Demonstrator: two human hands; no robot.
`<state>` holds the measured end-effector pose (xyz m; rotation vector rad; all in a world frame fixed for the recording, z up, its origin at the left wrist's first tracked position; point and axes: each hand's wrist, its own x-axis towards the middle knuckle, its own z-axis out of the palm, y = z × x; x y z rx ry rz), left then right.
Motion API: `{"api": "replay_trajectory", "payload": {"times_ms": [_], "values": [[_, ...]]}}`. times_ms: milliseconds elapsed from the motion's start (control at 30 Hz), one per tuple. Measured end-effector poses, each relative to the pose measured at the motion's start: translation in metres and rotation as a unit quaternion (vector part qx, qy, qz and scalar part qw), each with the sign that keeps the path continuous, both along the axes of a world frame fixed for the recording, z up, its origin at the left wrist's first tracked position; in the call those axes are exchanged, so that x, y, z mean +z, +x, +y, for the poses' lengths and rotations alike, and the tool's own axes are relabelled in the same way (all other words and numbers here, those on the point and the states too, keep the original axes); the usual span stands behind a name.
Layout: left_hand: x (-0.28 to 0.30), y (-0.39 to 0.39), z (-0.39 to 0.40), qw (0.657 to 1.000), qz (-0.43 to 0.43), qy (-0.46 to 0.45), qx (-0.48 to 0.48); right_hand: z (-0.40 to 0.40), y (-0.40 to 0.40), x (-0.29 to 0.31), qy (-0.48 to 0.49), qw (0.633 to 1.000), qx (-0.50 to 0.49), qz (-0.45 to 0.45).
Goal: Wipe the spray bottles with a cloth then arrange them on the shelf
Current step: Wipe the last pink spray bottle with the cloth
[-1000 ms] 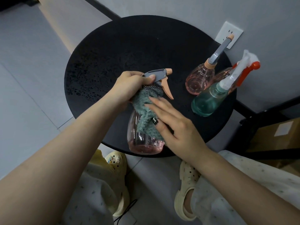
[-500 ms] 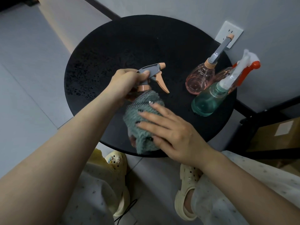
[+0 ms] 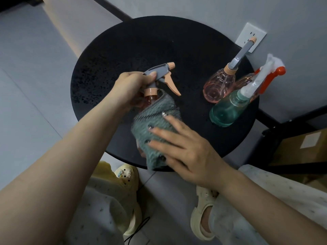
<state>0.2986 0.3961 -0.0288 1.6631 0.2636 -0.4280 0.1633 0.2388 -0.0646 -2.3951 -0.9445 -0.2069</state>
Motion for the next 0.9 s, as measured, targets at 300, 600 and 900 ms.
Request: {"api": "replay_trajectory", "payload": {"times_ms": [300, 600, 900], "values": [[-0.001, -0.002, -0.004, 1.0, 0.003, 0.0, -0.025, -0.004, 0.006, -0.003, 0.066, 0.996, -0.03, 0.05], [-0.001, -0.005, -0.007, 0.999, 0.006, -0.008, -0.046, 0.0, 0.01, 0.001, 0.207, 0.951, -0.125, 0.193], [0.003, 0.001, 0.0, 1.0, -0.004, -0.004, 0.006, 0.0, -0.003, -0.008, 0.003, 0.999, 0.012, -0.04]]}}
